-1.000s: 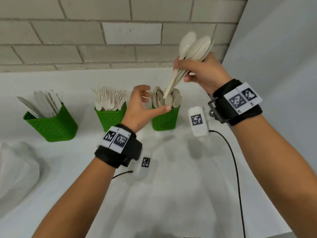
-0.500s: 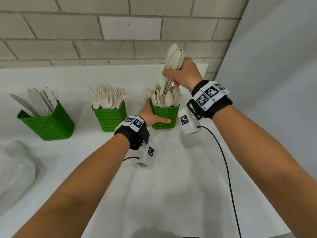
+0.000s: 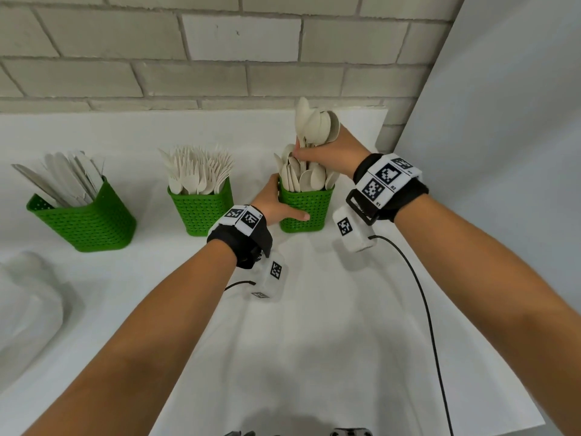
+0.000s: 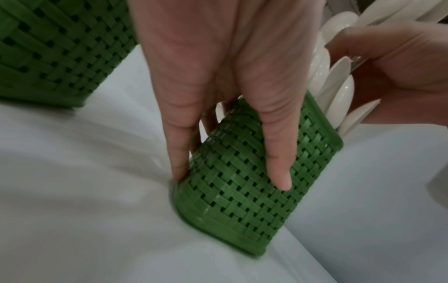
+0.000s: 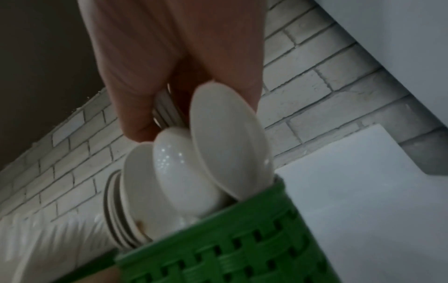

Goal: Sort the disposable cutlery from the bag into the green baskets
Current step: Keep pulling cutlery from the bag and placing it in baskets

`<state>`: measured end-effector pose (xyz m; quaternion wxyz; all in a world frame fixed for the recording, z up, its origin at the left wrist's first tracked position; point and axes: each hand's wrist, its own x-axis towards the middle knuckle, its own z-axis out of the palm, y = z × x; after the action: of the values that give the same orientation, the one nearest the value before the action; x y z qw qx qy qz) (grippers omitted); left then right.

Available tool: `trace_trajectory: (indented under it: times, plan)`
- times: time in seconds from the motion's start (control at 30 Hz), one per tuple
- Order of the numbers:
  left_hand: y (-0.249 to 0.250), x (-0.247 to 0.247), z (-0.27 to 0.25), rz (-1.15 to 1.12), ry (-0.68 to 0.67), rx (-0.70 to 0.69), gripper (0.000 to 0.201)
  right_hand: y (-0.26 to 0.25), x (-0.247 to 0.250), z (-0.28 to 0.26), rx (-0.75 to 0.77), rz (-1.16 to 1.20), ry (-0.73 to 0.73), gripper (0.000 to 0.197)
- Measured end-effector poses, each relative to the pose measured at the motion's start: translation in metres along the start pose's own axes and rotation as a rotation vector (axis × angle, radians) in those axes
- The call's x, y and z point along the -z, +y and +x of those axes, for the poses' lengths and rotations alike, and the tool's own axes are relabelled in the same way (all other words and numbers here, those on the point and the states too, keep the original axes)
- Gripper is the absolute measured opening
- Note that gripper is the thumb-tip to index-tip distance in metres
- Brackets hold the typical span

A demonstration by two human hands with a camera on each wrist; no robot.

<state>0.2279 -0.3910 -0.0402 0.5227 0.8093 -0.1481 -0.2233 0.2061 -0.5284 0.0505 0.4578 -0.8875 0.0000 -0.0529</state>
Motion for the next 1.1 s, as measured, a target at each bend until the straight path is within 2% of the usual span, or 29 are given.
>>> trace_trajectory:
  times: [0.07, 0.13, 0.23, 0.33, 0.43, 0.53, 0.6, 0.7, 0.83, 1.03, 1.1]
  plan:
    - [0.000, 0.000, 0.000, 0.006, 0.001, -0.001, 0.093, 0.002, 0.001, 0.001, -0.035, 0.065, 0.038, 0.020]
    - [0.000, 0.001, 0.001, 0.003, -0.002, -0.002, 0.094, 0.000, 0.004, -0.001, -0.012, 0.212, 0.111, 0.047]
    - [-0.001, 0.001, 0.000, -0.001, -0.012, -0.003, 0.095, -0.006, 0.008, -0.003, 0.224, 0.208, 0.277, 0.090]
    - [-0.001, 0.000, 0.000, -0.008, -0.012, -0.003, 0.095, -0.007, 0.007, -0.003, 0.415, 0.048, 0.364, 0.104]
    - [-0.001, 0.001, 0.000, -0.024, -0.014, 0.002, 0.096, -0.006, 0.008, 0.002, 0.482, -0.130, 0.374, 0.086]
    - [-0.002, 0.000, -0.001, -0.032, -0.017, 0.012, 0.097, -0.007, 0.008, 0.008, 0.580, -0.210, 0.433, 0.048]
    - [-0.001, 0.000, -0.001, -0.036, -0.021, 0.012, 0.097, -0.011, 0.008, 0.015, 0.577, -0.255, 0.431, 0.028]
    - [-0.001, 0.001, -0.002, -0.058, -0.027, 0.022, 0.097, -0.021, 0.009, 0.022, 0.431, -0.356, 0.332, 0.028]
    - [0.000, 0.001, -0.003, -0.074, -0.038, 0.027, 0.099, -0.027, 0.014, 0.032, 0.338, -0.434, 0.255, 0.022]
    - [0.002, 0.001, -0.005, -0.065, -0.034, 0.016, 0.096, -0.019, 0.006, 0.027, 0.110, -0.324, 0.034, 0.039]
    - [0.002, 0.001, -0.005, -0.070, -0.035, 0.022, 0.095, -0.019, 0.007, 0.023, 0.124, -0.256, 0.031, 0.042]
